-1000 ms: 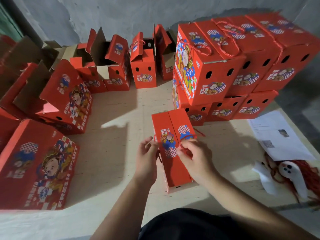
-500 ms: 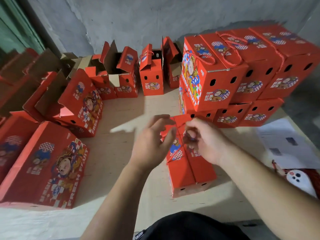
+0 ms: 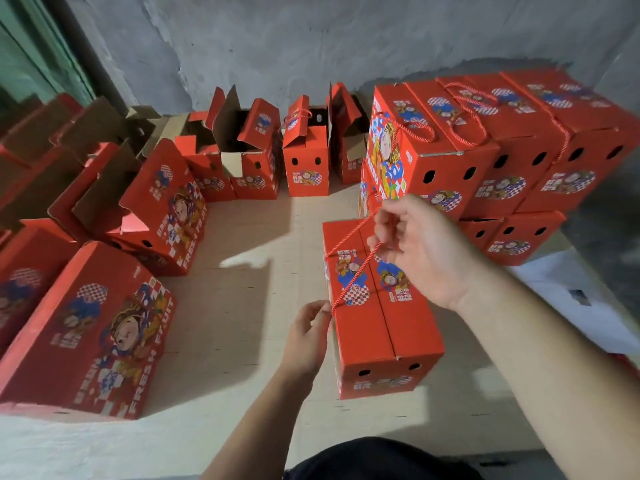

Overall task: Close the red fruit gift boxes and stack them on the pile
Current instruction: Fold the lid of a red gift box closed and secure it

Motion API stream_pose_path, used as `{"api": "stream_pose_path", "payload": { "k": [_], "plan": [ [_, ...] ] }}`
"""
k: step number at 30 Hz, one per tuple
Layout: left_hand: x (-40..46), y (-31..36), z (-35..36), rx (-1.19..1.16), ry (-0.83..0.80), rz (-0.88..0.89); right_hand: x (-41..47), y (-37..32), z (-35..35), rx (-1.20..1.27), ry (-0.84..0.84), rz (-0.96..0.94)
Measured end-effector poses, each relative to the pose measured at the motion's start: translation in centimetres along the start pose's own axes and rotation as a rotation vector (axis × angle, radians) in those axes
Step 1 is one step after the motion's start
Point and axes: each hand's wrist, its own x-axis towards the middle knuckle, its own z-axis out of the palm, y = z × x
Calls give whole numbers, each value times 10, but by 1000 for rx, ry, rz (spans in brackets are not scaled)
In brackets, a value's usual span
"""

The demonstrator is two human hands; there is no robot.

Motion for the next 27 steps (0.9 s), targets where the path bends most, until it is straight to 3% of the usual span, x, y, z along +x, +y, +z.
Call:
{"api": "stream_pose_path", "payload": {
  "k": [3, 8, 10, 13, 15, 17, 19, 23, 27],
  "plan": [
    [2, -6, 1, -140, 15, -94, 1, 2, -7, -84, -99, -56],
    [10, -25, -3, -214, -9, -172, 4, 48, -19, -331, -64, 11],
    [9, -29, -1, -231, -12, -171, 6, 75, -25, -464, -60, -52],
    [6, -32, 3, -273, -48, -130, 10, 116, -44, -744, 151, -99],
    [6, -33, 6, -317, -70, -134, 8, 143, -60, -863, 230, 136],
    [5, -33, 10, -407, -112, -181, -4, 166, -70, -744, 122, 390],
    [2, -33, 16, -504, -152, -243, -21, 179, -69, -512, 18, 479],
    [0, -17, 20, -562, -214, -251, -33, 177, -63, -401, 57, 317],
    [2, 15, 18, -533, -278, -166, -23, 133, -57, -408, 22, 151]
  ]
}}
